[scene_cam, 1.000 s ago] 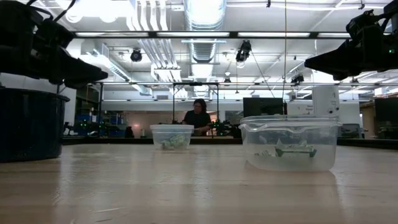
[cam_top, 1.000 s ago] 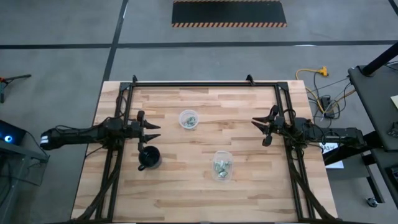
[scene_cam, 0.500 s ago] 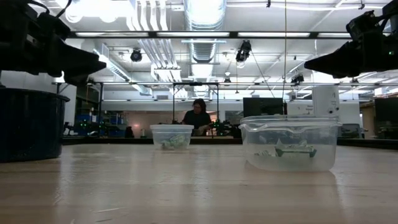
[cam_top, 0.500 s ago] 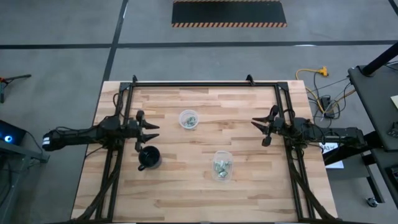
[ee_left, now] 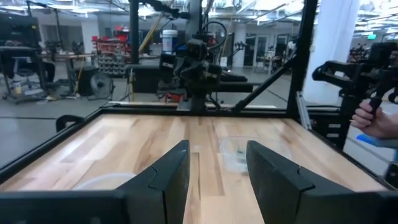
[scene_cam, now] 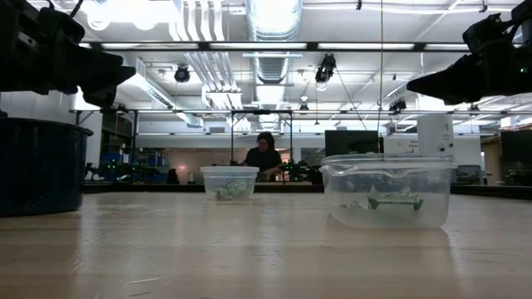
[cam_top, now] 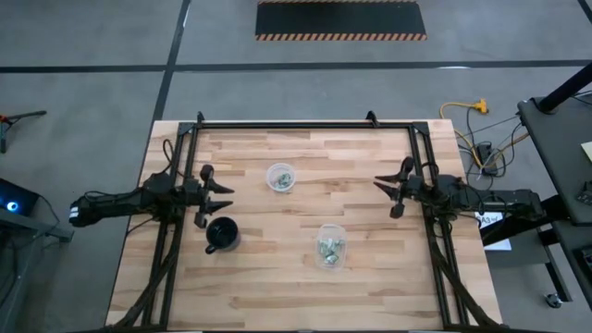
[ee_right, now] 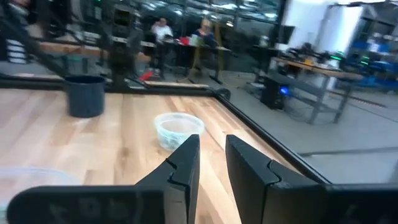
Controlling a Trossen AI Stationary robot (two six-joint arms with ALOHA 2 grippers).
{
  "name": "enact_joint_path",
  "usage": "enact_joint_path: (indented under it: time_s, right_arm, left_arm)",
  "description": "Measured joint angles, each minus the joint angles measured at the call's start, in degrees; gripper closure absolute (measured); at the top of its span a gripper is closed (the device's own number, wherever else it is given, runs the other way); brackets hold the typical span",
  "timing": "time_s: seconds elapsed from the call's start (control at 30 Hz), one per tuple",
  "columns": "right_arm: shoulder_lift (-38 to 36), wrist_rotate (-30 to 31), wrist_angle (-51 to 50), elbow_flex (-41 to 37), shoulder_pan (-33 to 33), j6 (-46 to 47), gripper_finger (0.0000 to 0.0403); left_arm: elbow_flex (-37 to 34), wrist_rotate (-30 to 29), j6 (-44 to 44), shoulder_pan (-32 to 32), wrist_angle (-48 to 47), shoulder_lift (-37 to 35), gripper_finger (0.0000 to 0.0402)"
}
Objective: Pick and place items into bin
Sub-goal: Return to Home Position
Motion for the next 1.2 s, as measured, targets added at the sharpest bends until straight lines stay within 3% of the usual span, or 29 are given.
enact_joint_path:
  time_s: [0.07,0.27,0.33,0.47,0.53,0.73,0.97,1.2]
  right_arm:
    - [-0.3,-3.0,0.7,0.0,0.0,0.0,0.0335]
    - [-0.4,-20.1,4.0,0.0,0.0,-0.3,0.0335]
    - [-0.4,-18.2,3.2,0.0,0.0,0.2,0.0335]
    - [-0.4,-4.7,0.0,-0.1,0.0,2.5,0.0335]
    - [-0.3,-2.2,0.0,-0.1,-0.1,3.6,0.0335]
    - [-0.4,-3.9,0.0,-0.1,0.0,1.7,0.0335]
    - [-0.4,-16.5,-0.1,-0.1,0.0,0.2,0.0335]
    - [-0.4,-16.1,-1.6,-0.2,0.0,-1.8,0.0335]
  left_arm:
    - [0.0,1.1,0.0,0.0,0.1,0.0,0.026]
    - [0.0,1.4,-1.3,0.0,0.1,0.1,0.026]
    - [0.1,1.7,-1.5,0.0,0.0,0.1,0.026]
    - [0.2,2.8,-1.5,0.0,0.1,0.1,0.026]
    - [0.2,2.8,-1.5,0.0,0.0,0.1,0.026]
    - [0.2,2.9,-1.4,0.0,-0.1,0.1,0.026]
    - [0.2,3.1,-1.4,0.0,-0.3,0.1,0.026]
    - [0.2,3.1,-1.4,0.0,-0.3,0.2,0.026]
